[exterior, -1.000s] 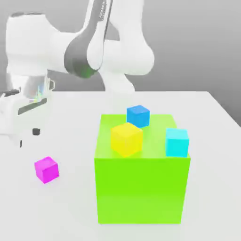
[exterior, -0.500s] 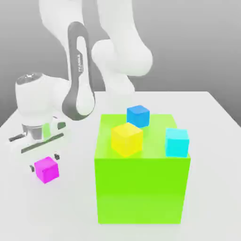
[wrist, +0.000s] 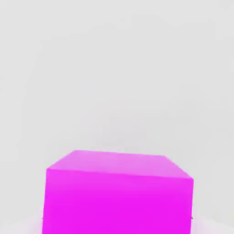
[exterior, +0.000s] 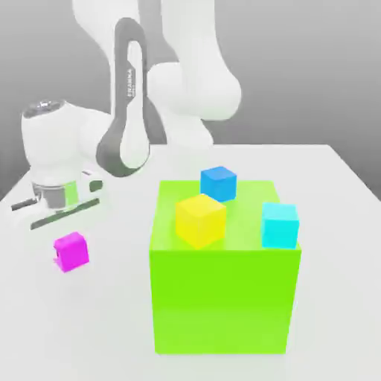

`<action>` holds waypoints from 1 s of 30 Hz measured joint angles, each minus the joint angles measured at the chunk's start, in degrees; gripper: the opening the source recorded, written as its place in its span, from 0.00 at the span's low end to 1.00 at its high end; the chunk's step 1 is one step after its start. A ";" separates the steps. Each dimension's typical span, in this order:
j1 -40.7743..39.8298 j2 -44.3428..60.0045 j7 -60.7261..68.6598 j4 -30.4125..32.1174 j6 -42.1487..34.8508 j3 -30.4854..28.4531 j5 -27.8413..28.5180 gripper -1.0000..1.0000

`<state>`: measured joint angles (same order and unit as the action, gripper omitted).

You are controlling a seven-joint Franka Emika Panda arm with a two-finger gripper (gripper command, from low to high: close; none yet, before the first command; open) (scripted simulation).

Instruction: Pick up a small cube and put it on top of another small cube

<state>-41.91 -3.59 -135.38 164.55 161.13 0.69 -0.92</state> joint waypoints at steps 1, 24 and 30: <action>1.09 -2.08 0.96 -0.26 -2.30 0.50 -0.57 0.00; 34.44 -46.98 20.50 -7.11 -53.61 12.65 -10.16 0.00; 35.95 -45.78 21.01 -0.91 -46.28 14.47 -11.91 1.00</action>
<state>-5.96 -49.37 -114.37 163.64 114.85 15.16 -12.82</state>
